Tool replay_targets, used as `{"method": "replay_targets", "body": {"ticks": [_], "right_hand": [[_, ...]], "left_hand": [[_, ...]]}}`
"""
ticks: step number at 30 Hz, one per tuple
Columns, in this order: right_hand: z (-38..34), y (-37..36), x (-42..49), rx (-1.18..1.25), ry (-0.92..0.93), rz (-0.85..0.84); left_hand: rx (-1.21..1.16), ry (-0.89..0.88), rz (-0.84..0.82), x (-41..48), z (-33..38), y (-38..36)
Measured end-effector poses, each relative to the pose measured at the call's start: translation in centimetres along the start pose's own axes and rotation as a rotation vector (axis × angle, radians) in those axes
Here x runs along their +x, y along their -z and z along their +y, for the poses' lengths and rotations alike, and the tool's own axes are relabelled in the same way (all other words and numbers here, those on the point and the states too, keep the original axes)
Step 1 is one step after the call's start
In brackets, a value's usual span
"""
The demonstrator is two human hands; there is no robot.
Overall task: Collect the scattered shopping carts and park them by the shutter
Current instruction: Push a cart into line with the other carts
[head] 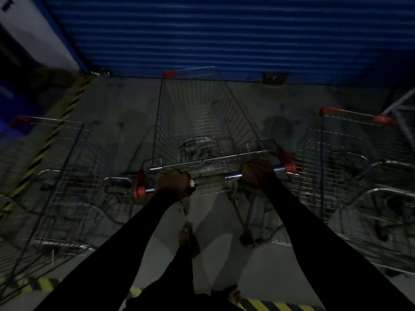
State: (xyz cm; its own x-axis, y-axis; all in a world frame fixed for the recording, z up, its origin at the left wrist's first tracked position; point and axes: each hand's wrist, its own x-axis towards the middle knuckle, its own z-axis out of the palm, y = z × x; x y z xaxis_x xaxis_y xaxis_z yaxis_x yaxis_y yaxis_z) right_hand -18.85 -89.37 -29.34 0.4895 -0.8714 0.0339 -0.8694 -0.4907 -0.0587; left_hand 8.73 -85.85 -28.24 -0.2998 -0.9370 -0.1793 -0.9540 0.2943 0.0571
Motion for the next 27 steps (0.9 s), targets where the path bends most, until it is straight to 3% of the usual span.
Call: {"method": "replay_targets", "body": {"ticks": [2, 4, 7, 10, 12, 15, 19, 27], "right_hand": [[-0.3, 0.2, 2.7, 0.143, -0.057, -0.033], [-0.5, 0.3, 5.6, 0.249, -0.101, 0.072], [-1.2, 1.0, 9.3, 0.342, -0.149, 0.071], [0.1, -1.6, 15.3, 0.221, -0.191, 0.086], [0.3, -2.4, 18.4, 0.015, -0.262, -0.03], [0.0, -1.2, 22.8, -0.061, -0.377, -0.221], [-0.4, -0.2, 25.8, -0.064, -0.473, -0.237], [-2.0, 0.0, 25.6, -0.091, -0.503, -0.222]], "left_hand": [[0.015, -0.014, -0.031, 2.7, -2.4, 1.0], [0.066, -0.036, -0.033, 5.6, -5.3, 1.1], [0.095, -0.024, -0.081, 10.1, -8.6, 1.9], [0.134, -0.066, -0.131, 15.5, -12.9, 2.9], [0.136, -0.051, -0.15, 18.5, -15.1, 3.9], [0.091, 0.017, -0.152, 22.2, -17.8, 4.6], [0.112, -0.097, -0.077, 25.3, -20.3, 4.9], [0.1, -0.082, -0.067, 24.7, -21.2, 4.8]]}}
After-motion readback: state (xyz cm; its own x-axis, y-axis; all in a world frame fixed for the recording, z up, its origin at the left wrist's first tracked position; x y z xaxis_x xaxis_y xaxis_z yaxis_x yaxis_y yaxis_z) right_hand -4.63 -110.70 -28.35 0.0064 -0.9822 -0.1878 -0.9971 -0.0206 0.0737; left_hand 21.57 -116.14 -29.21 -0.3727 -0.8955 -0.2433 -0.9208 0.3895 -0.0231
